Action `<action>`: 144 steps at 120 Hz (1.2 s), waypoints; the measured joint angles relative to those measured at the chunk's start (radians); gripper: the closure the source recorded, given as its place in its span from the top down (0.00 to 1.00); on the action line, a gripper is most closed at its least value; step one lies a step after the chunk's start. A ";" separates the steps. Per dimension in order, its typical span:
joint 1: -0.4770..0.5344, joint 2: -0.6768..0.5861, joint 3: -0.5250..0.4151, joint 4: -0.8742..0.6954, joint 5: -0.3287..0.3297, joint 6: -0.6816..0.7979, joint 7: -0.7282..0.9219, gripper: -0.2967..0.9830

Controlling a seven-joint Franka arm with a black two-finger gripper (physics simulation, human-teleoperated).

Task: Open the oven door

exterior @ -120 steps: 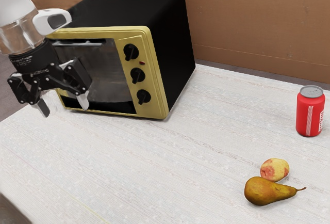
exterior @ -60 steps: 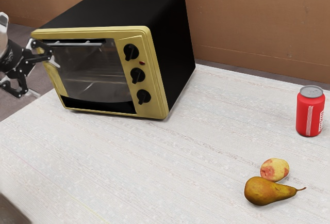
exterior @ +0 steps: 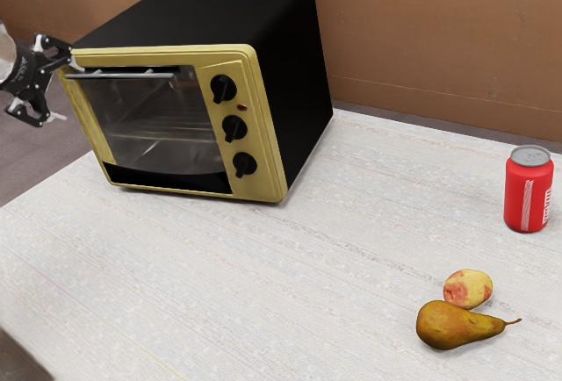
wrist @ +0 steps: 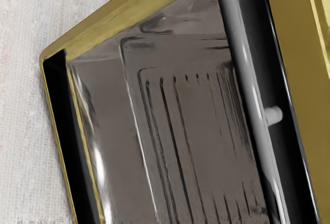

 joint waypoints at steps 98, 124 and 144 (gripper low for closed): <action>-0.036 0.138 -0.018 0.098 0.003 0.078 -0.057 0.77; -0.030 0.158 -0.020 0.097 0.005 0.092 -0.064 0.77; -0.032 0.172 -0.020 0.094 0.006 0.101 -0.068 0.77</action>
